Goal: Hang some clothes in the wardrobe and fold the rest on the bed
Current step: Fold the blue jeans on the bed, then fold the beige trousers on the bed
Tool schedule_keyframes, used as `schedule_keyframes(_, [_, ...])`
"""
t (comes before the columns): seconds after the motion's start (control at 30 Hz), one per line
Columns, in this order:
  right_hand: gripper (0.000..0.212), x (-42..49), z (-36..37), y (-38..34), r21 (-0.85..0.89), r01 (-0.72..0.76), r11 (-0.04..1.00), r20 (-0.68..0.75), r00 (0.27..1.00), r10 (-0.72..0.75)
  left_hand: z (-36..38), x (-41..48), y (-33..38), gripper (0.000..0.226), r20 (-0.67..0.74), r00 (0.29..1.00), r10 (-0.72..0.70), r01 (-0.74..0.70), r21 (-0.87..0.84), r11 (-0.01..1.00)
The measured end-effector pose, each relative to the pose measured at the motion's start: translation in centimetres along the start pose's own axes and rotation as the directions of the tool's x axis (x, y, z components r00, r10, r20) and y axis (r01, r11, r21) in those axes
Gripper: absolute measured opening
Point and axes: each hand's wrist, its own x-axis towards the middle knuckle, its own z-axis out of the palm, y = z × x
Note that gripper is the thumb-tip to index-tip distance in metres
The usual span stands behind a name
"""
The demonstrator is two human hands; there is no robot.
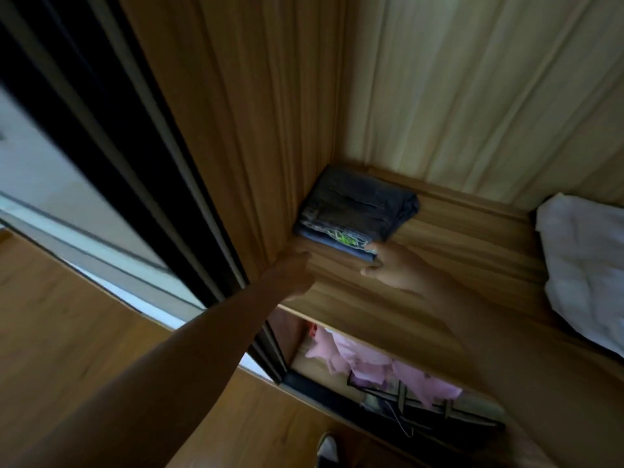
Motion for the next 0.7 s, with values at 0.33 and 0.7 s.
schedule_keyframes(0.33, [0.045,-13.3,4.5,-8.9,0.037,0.053,0.998,0.094,0.994,-0.056,2.4,-17.4,-5.9,0.032,-0.023,0.999,-0.044,0.041,-0.116,0.992])
schedule_keyframes(0.7, [0.042,-20.4,21.2,-33.5,-0.105,0.364,0.926,0.452,0.847,-0.281,7.1,-43.7,-32.2,0.034,0.029,0.867,-0.497,0.493,-0.193,0.848])
